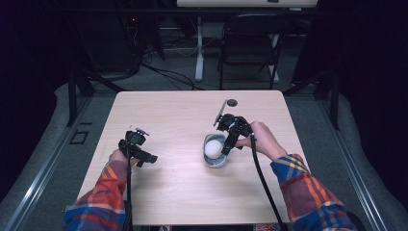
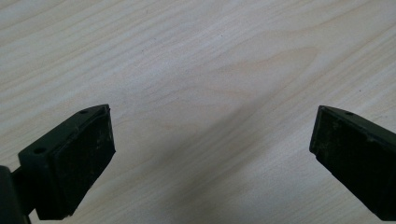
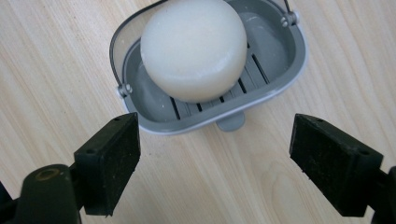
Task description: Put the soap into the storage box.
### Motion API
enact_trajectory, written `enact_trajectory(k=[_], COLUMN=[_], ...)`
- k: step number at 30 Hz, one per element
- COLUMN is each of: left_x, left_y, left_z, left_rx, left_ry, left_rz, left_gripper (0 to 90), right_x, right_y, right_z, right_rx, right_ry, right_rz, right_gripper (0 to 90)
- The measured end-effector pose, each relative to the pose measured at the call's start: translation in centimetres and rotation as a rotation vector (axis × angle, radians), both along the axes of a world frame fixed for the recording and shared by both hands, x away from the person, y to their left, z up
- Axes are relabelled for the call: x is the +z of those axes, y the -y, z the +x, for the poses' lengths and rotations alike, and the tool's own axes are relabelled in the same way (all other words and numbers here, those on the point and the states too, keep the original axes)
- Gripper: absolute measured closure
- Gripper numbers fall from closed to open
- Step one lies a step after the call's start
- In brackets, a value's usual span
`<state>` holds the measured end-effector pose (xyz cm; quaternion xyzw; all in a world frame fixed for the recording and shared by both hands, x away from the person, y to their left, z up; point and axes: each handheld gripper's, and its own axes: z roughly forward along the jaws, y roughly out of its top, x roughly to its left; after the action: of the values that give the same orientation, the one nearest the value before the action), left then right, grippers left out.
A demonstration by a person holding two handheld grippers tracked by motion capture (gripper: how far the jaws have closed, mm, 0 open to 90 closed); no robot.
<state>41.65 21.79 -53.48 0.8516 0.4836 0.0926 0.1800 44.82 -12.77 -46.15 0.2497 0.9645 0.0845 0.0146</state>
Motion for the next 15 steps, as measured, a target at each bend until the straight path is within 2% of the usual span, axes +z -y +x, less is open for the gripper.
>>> enact_trajectory(k=[10,14,15], left_x=[0.0,0.0,0.0], left_y=[0.0,0.1,0.1], left_z=[0.0,0.0,0.0], left_rx=[0.000,-0.004,-0.004], left_ry=[-0.001,-0.004,-0.004], left_rz=[0.002,0.006,0.007], left_gripper=[0.1,0.1,0.1], right_x=[1.0,1.1,1.1], right_y=[2.6,4.0,4.7], right_z=[-1.1,-1.8,-2.1], right_rx=[-0.022,-0.042,-0.065], right_ry=[0.036,0.050,0.056], right_rz=[-0.006,-0.018,-0.007], right_gripper=[10.7,8.0,6.5])
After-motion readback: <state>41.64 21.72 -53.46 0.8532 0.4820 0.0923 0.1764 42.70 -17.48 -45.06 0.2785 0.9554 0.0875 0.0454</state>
